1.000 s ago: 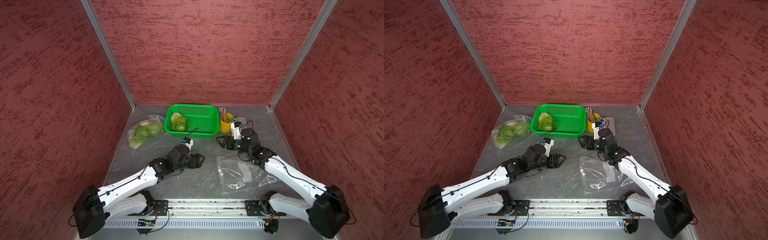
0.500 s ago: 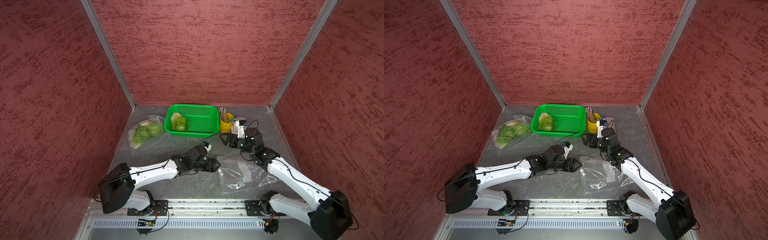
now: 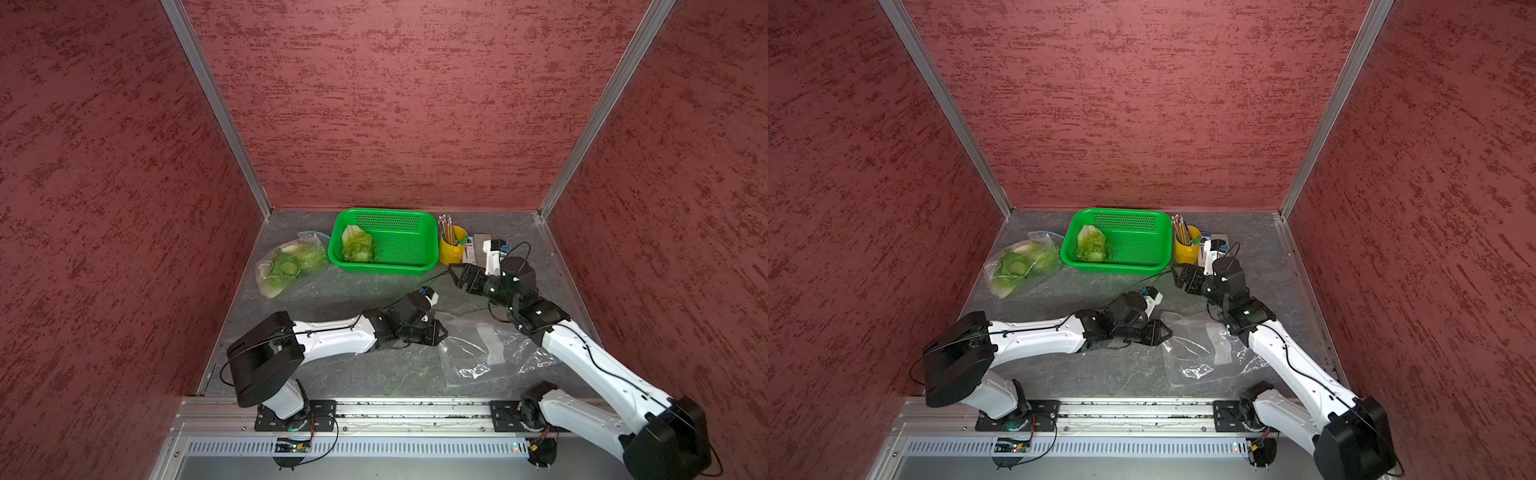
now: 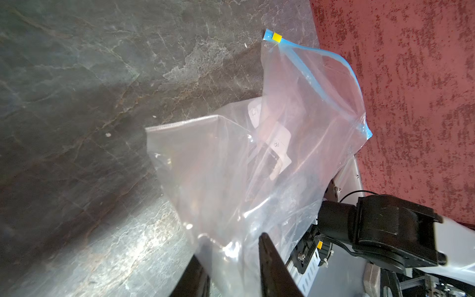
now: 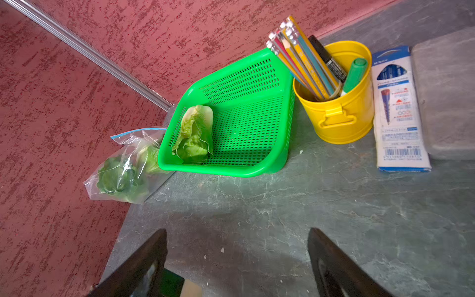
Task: Put the chinese cabbages into a zipper bag and zip it
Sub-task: Move the zipper food storage bag to the center of the board.
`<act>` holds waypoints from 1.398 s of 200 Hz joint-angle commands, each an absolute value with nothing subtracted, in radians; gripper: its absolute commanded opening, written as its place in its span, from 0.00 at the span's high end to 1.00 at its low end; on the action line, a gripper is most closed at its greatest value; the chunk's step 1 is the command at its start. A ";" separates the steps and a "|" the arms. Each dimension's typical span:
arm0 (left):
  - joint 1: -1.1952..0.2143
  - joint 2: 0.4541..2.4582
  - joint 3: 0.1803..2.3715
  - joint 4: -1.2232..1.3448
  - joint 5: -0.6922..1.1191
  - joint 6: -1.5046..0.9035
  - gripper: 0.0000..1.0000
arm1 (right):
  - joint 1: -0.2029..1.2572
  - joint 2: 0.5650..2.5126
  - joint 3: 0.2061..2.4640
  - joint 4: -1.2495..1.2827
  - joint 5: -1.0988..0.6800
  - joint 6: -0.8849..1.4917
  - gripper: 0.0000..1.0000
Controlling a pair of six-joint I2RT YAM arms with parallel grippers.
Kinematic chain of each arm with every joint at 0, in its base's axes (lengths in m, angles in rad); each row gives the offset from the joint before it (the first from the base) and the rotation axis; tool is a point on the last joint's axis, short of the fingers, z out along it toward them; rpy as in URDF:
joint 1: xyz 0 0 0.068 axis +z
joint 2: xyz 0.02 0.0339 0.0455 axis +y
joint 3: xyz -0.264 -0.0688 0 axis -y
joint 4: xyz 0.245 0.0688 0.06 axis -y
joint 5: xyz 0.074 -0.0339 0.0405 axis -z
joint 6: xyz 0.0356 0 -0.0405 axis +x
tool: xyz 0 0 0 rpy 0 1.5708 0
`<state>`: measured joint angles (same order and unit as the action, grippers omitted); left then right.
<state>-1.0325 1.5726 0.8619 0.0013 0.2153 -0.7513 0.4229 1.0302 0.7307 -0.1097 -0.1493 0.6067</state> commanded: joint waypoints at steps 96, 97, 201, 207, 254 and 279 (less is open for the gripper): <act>-0.923 1.305 0.788 -0.366 0.111 -0.659 0.95 | 0.396 1.031 0.764 -0.110 -0.169 0.591 0.12; -0.919 1.298 0.785 -0.369 0.111 -0.659 0.95 | 0.396 1.031 0.764 -0.110 -0.169 0.591 0.12; -0.463 1.053 0.728 -0.663 0.144 -0.480 0.78 | 0.383 1.077 0.738 -0.056 -0.202 0.624 0.12; -0.458 1.046 0.742 -0.671 0.144 -0.479 0.72 | 0.382 1.076 0.732 -0.052 -0.202 0.624 0.11; -0.533 0.994 0.864 -0.760 0.040 -0.503 0.47 | 0.345 1.067 0.713 -0.066 -0.208 0.615 0.11; -0.641 0.997 0.906 -0.762 -0.036 -0.541 0.46 | 0.294 1.067 0.711 -0.087 -0.231 0.614 0.12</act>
<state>-0.5629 1.0004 0.8661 -0.7223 0.0597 -0.5091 0.3370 1.0790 0.7204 -0.0860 -0.2050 0.6170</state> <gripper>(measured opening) 0.542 0.885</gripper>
